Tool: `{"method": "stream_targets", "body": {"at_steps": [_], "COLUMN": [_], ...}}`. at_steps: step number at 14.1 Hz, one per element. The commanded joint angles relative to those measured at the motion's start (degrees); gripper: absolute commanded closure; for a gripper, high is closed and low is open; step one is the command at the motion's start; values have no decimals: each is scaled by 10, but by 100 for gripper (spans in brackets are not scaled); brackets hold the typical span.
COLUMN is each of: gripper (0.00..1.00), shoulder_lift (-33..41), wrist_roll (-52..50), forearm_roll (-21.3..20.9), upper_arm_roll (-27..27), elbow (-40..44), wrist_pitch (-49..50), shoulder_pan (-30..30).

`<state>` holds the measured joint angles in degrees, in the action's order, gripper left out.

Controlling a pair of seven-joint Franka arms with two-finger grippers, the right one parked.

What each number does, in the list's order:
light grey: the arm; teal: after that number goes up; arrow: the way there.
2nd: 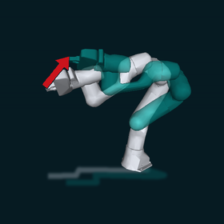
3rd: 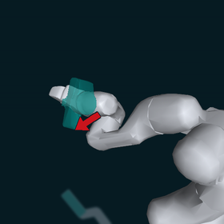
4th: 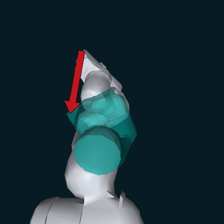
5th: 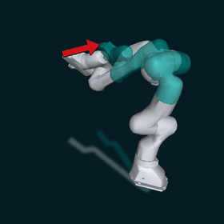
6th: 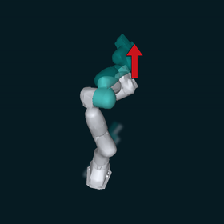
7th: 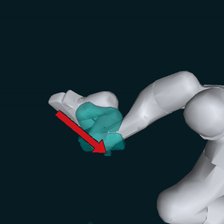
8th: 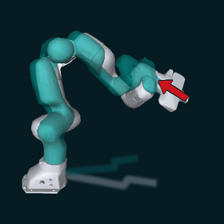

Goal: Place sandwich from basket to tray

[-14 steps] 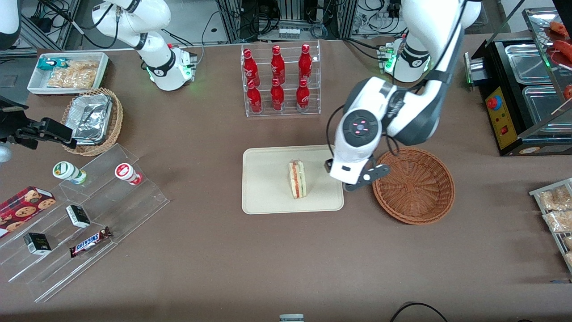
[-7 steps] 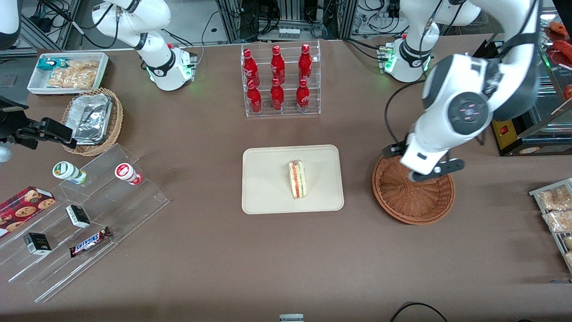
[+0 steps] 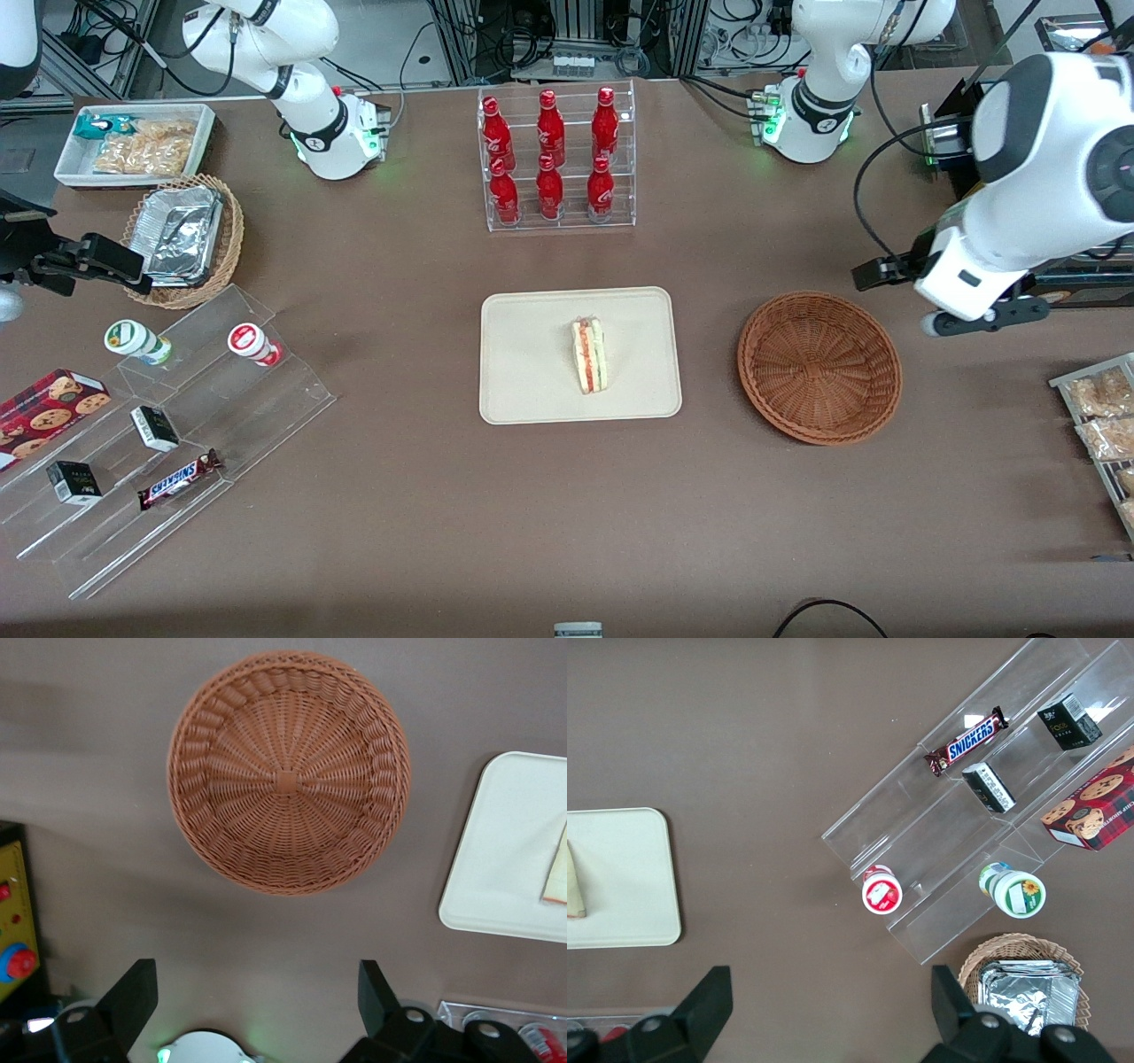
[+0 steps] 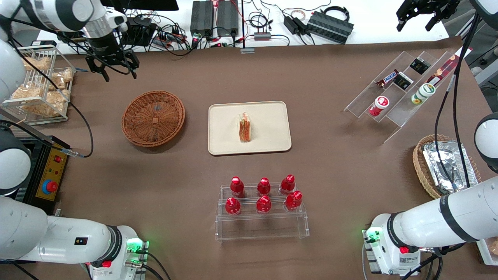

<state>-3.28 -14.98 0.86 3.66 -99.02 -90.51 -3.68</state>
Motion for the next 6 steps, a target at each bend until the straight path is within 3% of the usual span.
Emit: {"method": "stream_targets", "body": {"at_steps": [1, 6], "gripper": [0, 0], "shoulder_lift": [21, 42], "wrist_roll": [44, 78], "forearm_roll": [-2, -2], "upper_arm_roll": [43, 44], "elbow": [8, 36], "wrist_pitch": [8, 8], "shoulder_pan": [61, 95]}}
